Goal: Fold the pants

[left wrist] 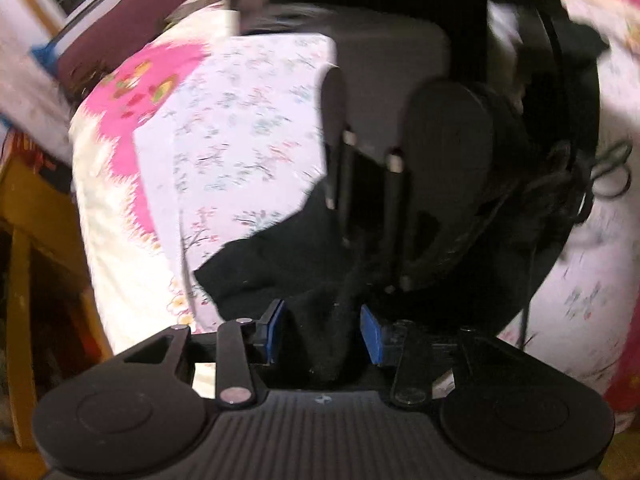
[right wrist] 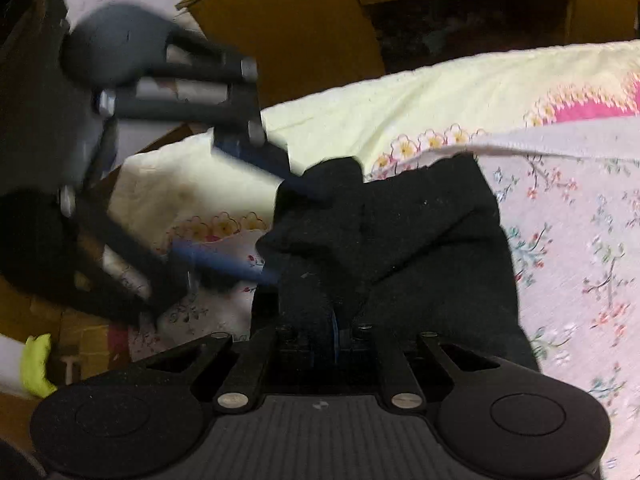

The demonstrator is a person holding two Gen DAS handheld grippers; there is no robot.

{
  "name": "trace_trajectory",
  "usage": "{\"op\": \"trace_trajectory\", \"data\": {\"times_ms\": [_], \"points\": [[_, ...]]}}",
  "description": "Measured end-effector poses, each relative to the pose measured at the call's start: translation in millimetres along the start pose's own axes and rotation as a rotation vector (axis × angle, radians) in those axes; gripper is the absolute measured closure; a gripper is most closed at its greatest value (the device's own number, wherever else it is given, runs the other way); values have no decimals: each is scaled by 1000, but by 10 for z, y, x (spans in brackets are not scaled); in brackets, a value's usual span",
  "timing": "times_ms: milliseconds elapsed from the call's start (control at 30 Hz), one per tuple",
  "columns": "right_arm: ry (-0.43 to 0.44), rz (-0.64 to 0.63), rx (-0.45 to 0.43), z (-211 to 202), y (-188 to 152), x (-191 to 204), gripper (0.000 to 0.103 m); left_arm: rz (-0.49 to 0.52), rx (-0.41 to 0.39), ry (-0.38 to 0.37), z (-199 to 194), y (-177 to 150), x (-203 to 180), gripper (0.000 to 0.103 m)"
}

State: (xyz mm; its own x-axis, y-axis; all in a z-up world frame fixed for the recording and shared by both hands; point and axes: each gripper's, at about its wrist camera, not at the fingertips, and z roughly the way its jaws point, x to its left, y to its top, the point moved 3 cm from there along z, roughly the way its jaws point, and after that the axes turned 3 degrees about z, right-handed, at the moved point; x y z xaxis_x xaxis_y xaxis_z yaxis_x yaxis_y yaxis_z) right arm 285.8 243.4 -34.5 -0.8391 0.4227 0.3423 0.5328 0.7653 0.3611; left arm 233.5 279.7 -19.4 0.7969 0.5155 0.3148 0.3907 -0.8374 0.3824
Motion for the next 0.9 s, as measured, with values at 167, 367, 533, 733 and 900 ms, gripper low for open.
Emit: {"op": "trace_trajectory", "data": {"times_ms": [167, 367, 533, 733, 900], "points": [[2, 10, -37, 28, -78, 48, 103, 8, 41, -9, 10, -73, -23, 47], [58, 53, -84, -6, -3, 147, 103, 40, 98, 45, 38, -107, 39, 63], [111, 91, -104, -49, -5, 187, 103, 37, 97, 51, -78, -181, 28, 68], [151, 129, -78, 148, -94, 350, 103, 105, 178, 15, 56, -308, -193, 72], [102, 183, -100, 261, -206, 370, 97, 102, 218, 2, 99, -381, -207, 72]]}}
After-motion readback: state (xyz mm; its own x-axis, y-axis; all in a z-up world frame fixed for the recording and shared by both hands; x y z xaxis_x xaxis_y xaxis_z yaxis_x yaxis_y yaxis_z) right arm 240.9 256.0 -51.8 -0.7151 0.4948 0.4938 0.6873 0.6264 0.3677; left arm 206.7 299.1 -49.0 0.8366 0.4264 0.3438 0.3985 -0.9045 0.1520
